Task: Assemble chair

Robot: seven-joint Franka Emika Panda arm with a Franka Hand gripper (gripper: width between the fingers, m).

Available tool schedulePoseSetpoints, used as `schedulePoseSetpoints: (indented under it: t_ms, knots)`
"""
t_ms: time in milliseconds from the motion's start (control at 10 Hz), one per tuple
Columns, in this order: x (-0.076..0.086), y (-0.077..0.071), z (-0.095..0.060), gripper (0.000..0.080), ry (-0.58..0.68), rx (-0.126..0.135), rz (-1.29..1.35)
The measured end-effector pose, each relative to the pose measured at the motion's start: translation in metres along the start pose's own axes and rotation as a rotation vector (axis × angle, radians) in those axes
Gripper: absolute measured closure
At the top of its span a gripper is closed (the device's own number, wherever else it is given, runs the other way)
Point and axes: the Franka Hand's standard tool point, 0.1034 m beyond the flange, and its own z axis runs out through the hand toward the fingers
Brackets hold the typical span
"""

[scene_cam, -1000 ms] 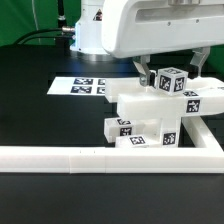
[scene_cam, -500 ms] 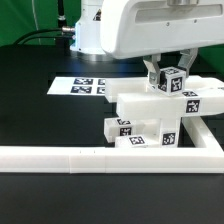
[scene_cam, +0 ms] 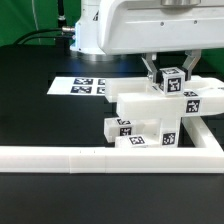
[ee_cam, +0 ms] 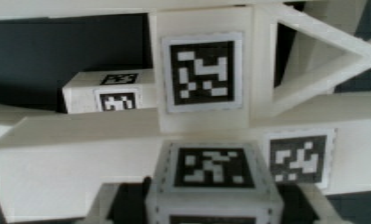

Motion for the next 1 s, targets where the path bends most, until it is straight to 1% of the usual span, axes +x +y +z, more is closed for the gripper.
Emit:
schedulePoseSetpoints:
  t_ms: [300, 400, 600, 1000]
  knots:
    - [0.0, -0.0007, 0.0, 0.0515, 0.0, 0.001, 0.186]
    - [0.0, -0.0018, 0.0, 0.0515, -0.001, 0.007, 0.275]
    - [0.0, -0.0025, 0.0, 0.0515, -0.001, 0.008, 0.413]
    - [0.0, -0.0046, 0.0, 0.0515, -0.004, 0.014, 0.618]
